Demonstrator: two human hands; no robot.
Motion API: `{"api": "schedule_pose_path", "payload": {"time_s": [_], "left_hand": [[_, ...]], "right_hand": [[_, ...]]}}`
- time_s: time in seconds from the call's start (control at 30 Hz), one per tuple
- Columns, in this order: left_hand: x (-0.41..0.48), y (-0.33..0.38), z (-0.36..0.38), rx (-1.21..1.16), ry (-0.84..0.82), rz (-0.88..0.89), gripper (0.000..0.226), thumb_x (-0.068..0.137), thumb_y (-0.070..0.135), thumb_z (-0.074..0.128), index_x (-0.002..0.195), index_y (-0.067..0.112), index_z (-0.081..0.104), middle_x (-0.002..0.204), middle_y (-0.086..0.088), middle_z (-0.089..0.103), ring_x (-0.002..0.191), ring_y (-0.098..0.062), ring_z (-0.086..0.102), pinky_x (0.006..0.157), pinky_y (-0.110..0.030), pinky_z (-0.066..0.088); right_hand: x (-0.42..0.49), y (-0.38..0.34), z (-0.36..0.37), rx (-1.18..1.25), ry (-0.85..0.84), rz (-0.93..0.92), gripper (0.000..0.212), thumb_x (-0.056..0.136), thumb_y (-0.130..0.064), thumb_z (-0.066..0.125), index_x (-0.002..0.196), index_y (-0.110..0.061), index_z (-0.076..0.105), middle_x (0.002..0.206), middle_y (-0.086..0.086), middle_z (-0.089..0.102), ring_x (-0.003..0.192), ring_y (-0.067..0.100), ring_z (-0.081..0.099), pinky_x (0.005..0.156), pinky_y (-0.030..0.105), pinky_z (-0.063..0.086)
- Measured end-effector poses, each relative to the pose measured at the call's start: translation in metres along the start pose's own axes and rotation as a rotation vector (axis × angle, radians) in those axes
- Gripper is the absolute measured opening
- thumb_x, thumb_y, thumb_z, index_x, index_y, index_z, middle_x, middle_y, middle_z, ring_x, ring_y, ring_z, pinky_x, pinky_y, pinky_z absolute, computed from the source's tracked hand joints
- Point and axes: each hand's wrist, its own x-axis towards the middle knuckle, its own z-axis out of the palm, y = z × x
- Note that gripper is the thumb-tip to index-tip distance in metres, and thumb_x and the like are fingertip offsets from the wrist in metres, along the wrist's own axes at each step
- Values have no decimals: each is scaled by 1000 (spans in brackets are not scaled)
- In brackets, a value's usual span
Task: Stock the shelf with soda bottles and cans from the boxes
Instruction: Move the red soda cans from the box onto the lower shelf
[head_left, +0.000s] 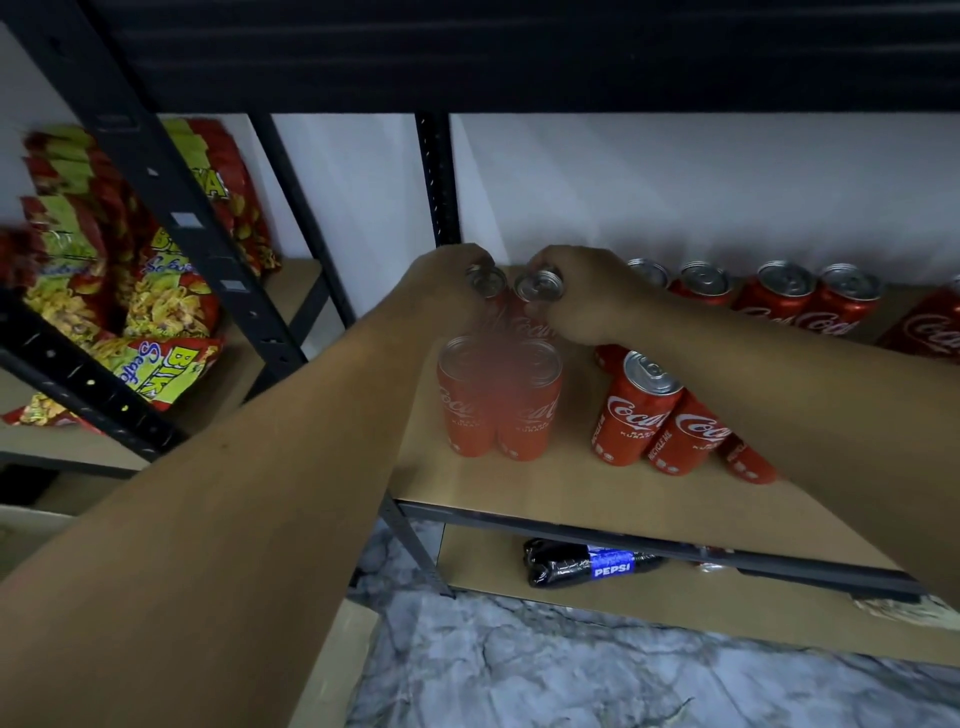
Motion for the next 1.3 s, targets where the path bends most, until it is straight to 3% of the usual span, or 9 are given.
{"api": "schedule_pose_path", "payload": {"time_s": [0.23,0.37,0.43,0.6,0.73,0.8,0.9,1.0,1.3], "left_hand": [[-6,-5,0,-76,16,-11,71,91,18,74,154,23,42,156,-3,46,141,-25,44,110,-31,36],[-28,1,-2,-86,126,59,57,97,22,64,151,24,45,149,-3,53,134,-24,51,97,-24,37],[-47,5,3,-42,152,135,49,99,24,60,147,27,49,143,-5,56,128,-28,55,95,-29,42],[-97,25,15,48,117,402,48,99,32,58,146,29,48,146,-1,51,131,-28,49,103,-44,49],[-120,48,17,61,96,497,46,100,33,59,144,24,52,143,2,55,127,-20,50,100,-24,37],[-130,56,20,54,62,523,44,100,32,58,143,23,53,143,3,55,127,-15,49,90,-14,28],[-139,59,27,-10,28,525,44,99,32,60,142,23,54,141,3,56,127,-18,53,104,-27,42],[-138,62,35,-64,31,451,48,96,34,65,142,27,54,137,4,58,120,-17,58,100,-35,50],[-97,85,62,11,-49,343,81,83,31,81,151,33,39,134,-4,58,114,-25,62,93,-36,50]], "right_hand": [[-4,-1,2,-9,-16,-6,40,94,-26,69,132,-17,59,127,7,65,112,27,62,81,26,42],[-31,-10,-13,-42,14,-24,33,99,-29,61,129,-17,58,121,6,66,105,22,60,69,20,34],[-55,-16,-26,-45,33,-44,29,101,-29,57,129,-22,59,122,1,66,112,21,60,80,25,37],[-132,-19,-47,-54,100,-24,52,101,-30,59,151,-26,44,142,1,60,130,21,54,98,23,39],[-178,-12,-56,-34,185,78,42,101,-32,59,143,-28,54,130,-2,67,119,18,60,83,17,42],[-197,-5,-60,-26,216,113,45,100,-31,60,144,-25,54,136,-4,63,125,14,57,92,16,40],[-216,6,-61,-48,214,170,50,99,-31,61,147,-25,51,146,-7,56,132,9,50,98,11,31],[-227,18,-60,-59,218,172,48,97,-26,65,144,-25,54,139,-8,59,115,3,53,85,4,29],[-199,42,-38,10,275,247,52,91,-21,71,139,-20,51,134,2,59,120,23,57,97,29,44]]}}
